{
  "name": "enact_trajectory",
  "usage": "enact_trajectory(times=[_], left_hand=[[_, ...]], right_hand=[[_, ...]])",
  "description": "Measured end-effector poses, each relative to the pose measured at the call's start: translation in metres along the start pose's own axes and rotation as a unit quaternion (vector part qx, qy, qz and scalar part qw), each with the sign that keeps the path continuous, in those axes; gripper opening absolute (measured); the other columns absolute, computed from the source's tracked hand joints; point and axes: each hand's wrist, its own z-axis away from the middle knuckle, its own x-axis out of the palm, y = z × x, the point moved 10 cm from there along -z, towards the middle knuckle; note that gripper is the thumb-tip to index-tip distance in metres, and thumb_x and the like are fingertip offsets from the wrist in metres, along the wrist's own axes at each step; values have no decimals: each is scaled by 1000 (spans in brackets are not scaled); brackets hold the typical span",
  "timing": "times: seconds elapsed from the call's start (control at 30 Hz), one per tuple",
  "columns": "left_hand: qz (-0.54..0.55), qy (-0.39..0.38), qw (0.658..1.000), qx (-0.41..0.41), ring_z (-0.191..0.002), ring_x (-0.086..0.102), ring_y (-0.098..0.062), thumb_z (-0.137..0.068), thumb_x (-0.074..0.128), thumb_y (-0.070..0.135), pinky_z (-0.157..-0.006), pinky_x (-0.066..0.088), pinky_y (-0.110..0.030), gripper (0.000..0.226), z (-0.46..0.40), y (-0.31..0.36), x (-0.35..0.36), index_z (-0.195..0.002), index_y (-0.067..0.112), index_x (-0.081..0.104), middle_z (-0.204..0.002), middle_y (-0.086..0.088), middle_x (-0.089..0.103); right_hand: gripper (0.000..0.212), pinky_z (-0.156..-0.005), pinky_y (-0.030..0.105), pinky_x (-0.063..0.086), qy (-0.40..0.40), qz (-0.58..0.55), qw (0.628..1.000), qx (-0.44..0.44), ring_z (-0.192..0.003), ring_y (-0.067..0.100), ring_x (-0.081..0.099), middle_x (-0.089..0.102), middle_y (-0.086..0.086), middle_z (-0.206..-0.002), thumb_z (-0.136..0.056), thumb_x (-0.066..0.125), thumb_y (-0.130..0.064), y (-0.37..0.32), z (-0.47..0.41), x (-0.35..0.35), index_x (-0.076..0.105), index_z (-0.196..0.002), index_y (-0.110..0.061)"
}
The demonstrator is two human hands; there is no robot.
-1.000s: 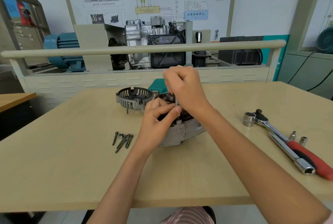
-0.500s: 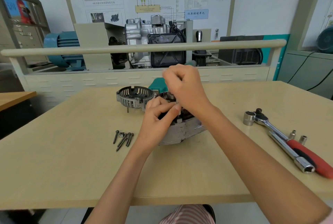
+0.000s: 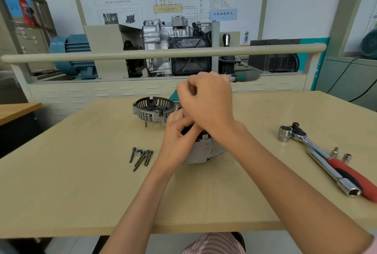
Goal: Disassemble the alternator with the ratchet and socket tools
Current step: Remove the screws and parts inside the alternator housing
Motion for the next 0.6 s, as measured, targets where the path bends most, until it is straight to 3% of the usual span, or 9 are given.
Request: enact_trajectory(times=[0.07,0.13,0.2,0.3,0.37,0.4,0.47,0.53,0.6], left_hand=[[-14,-12,1000,6,-85,43,-6,-84,60,27,-84,33,-28,20,0,1,2,-70,39,64,-77,-9,52],[-15,-14,1000,9,-82,41,-4,-87,61,28,-84,31,-27,19,1,1,2,-72,38,64,-72,2,46],[-9,-10,1000,14,-79,41,0,-82,57,36,-84,31,-25,15,1,4,1,-70,40,64,-70,5,44],[-13,-6,1000,23,-77,41,-1,-83,63,32,-82,32,-26,13,0,4,-2,-72,33,69,-69,0,47],[-13,7,1000,25,-77,42,-8,-82,64,20,-79,34,-29,21,-1,2,-3,-63,29,70,-67,-7,53],[-7,20,1000,21,-74,42,-10,-79,61,13,-74,34,-28,38,-1,0,-4,-53,39,63,-62,0,54],[0,36,999,2,-61,33,-9,-77,56,-8,-58,27,-21,63,-2,-5,-5,-33,37,47,-45,10,47],[7,30,999,-17,-54,25,-8,-74,51,-18,-51,22,-16,64,-2,-12,-3,-31,30,44,-40,13,45],[18,22,999,-24,-59,33,-9,-77,54,-15,-55,27,-13,64,-2,-11,-3,-34,32,48,-46,11,47]], right_hand=[[41,-61,27,29,-22,-210,977,-7,-51,17,32,30,0,-43,-79,46,-16,4,-3,-1,28,-42,-18],[38,-57,25,33,-77,-389,918,12,-49,19,34,34,9,-45,-78,42,-13,6,-4,6,35,-41,-14],[40,-59,22,37,-109,-458,882,32,-51,19,39,39,11,-47,-80,40,-13,8,-4,13,40,-40,-15],[42,-62,30,36,-65,-359,931,11,-55,20,39,40,12,-48,-84,43,-13,7,-2,7,41,-43,-4],[36,-64,30,29,-18,-155,987,-23,-59,16,37,37,0,-52,-86,48,-15,3,1,1,40,-51,-6],[30,-67,31,27,-4,-19,1000,-22,-64,16,37,38,-3,-57,-85,49,-19,1,3,1,42,-57,-11],[20,-75,35,27,17,185,983,-2,-74,20,40,43,0,-69,-83,47,-29,-4,10,0,50,-70,-14],[21,-76,36,26,31,213,977,14,-76,23,40,46,3,-73,-82,47,-32,-9,13,-3,53,-73,-13],[24,-78,34,27,14,150,989,13,-74,19,38,42,-2,-68,-83,46,-32,-7,9,-2,45,-64,-16]])
